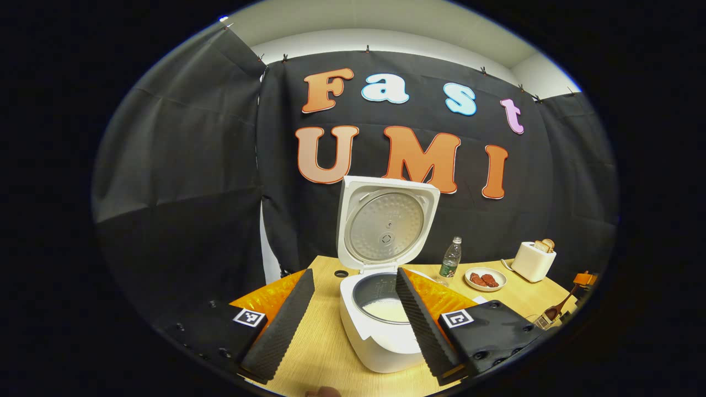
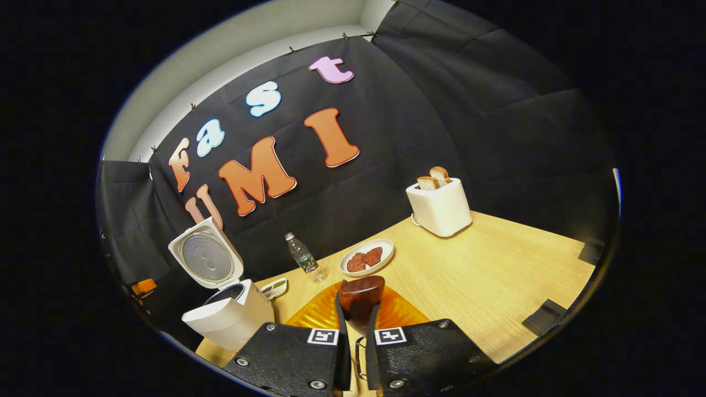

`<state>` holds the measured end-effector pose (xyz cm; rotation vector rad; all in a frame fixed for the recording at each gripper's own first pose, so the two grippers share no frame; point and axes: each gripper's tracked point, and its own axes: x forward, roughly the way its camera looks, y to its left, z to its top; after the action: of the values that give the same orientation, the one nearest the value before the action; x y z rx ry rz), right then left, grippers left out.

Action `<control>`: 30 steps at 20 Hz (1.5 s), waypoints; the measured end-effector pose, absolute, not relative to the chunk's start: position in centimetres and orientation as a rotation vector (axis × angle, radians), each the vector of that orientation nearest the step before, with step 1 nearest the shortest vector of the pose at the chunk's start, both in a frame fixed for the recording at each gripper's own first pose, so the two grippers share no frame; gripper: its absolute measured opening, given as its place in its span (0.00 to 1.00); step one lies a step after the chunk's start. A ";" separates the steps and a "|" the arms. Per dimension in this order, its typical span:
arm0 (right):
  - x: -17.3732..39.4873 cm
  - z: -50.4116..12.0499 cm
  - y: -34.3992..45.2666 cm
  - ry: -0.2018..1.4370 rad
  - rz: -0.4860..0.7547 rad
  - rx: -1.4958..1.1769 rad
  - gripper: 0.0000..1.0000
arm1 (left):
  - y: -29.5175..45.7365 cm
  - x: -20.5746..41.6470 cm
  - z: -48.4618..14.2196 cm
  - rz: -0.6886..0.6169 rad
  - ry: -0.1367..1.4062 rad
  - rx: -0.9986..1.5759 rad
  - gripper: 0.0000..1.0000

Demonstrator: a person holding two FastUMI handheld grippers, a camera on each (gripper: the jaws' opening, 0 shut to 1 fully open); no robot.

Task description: Close the left gripper, press the button to open the rice cooker; take a wooden spoon from the chopstick holder with the right hand, scoop a spoonful of rice and pour it into the rice cooker, then put the wooden spoon back into the chopstick holder.

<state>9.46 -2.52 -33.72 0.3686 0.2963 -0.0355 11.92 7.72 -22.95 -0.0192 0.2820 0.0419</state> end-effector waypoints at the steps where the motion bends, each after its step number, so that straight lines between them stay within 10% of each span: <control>1: 9.4 -33.8 -2.6 0.294 -0.028 0.377 0.10 | 7.5 12.0 -23.1 0.041 0.285 -0.022 1.00; 11: 9.3 -35.5 -3.9 0.332 -0.048 0.382 0.17 | 5.8 13.0 -23.2 0.025 0.277 -0.022 1.00; 17: 8.8 -34.2 -6.6 0.317 -0.147 0.254 0.43 | 5.1 12.8 -22.5 0.010 0.266 -0.004 1.00; 22: 8.3 -31.6 -8.9 0.257 -0.214 0.104 0.91 | 4.2 13.4 -21.7 0.006 0.262 0.016 1.00; 30: 10.3 -27.9 -7.2 0.260 -0.142 -0.014 0.95 | 2.3 17.6 -17.6 0.022 0.242 0.021 1.00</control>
<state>10.33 -7.16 -27.91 -0.0144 0.2596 -0.1418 17.58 2.35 -17.61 0.0211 0.2423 0.0220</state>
